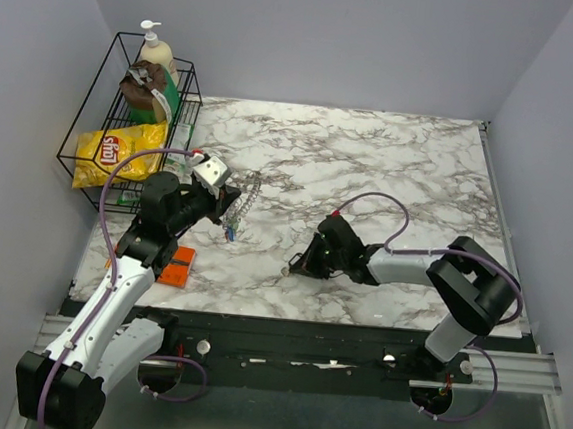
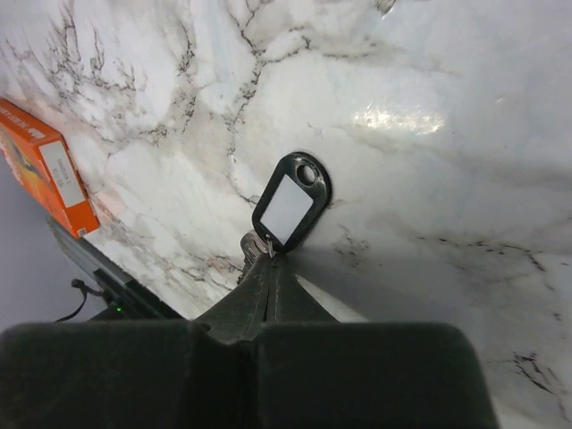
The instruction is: Put the keys on the keyring
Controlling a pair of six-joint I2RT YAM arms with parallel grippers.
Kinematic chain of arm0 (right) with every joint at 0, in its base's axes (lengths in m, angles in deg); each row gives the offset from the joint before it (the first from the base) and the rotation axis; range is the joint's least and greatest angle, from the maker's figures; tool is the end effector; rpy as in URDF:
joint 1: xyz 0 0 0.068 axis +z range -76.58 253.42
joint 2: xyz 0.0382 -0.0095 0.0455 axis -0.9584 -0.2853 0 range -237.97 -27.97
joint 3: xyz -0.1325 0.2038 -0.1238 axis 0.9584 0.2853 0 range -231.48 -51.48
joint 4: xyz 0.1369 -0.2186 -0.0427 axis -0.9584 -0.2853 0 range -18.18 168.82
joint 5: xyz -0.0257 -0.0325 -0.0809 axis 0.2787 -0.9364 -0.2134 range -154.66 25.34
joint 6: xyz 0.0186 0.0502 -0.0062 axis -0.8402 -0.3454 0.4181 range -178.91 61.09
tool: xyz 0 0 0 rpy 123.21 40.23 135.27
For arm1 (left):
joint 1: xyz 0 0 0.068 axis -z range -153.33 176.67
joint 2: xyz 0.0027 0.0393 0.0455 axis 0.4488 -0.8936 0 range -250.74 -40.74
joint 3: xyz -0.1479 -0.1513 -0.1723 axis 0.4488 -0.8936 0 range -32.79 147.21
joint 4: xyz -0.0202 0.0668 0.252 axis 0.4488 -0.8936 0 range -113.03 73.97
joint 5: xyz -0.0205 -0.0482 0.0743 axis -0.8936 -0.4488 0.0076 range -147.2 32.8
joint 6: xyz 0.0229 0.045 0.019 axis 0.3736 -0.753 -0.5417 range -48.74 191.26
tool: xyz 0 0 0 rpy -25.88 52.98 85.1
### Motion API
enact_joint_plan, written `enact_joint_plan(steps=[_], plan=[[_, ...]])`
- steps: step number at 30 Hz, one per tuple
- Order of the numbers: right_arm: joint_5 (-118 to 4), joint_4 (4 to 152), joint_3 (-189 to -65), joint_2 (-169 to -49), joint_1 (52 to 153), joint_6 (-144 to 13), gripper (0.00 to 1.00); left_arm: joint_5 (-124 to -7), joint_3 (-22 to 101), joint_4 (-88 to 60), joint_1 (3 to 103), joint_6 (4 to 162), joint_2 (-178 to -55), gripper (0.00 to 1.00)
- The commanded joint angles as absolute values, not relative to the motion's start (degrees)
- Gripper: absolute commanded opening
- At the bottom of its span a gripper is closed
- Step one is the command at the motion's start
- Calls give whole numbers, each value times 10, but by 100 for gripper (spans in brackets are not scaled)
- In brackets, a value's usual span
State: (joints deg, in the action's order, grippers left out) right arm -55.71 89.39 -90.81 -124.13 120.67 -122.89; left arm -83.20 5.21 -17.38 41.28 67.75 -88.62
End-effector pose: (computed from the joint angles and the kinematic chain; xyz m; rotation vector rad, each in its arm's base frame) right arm 0.2050 0.2300 0.1249 0.3042 2.6420 0.9982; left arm 0.1883 -0.0653 0.3058 0.6021 1.6728 -0.5402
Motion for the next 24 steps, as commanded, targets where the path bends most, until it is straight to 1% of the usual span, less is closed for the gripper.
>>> enact_joint_plan(steps=[1,6,12,17,24], plan=[[-626,871,-895,-1203,1204,-1164,0,-855,53,-144,410,664,-871,0],[-626,865,-896,-1143,1204,-1076,0,-871,57,-156,410,648,-864,0],[-588,855,-902,-1088,1204,-952,0,-909,62,-173,411,637,-859,0],[-538,856,-901,-1026,1204,-848,0,-953,75,-195,413,619,-862,0],[-456,846,-918,-949,1205,-730,0,-968,96,-223,433,596,-871,0]])
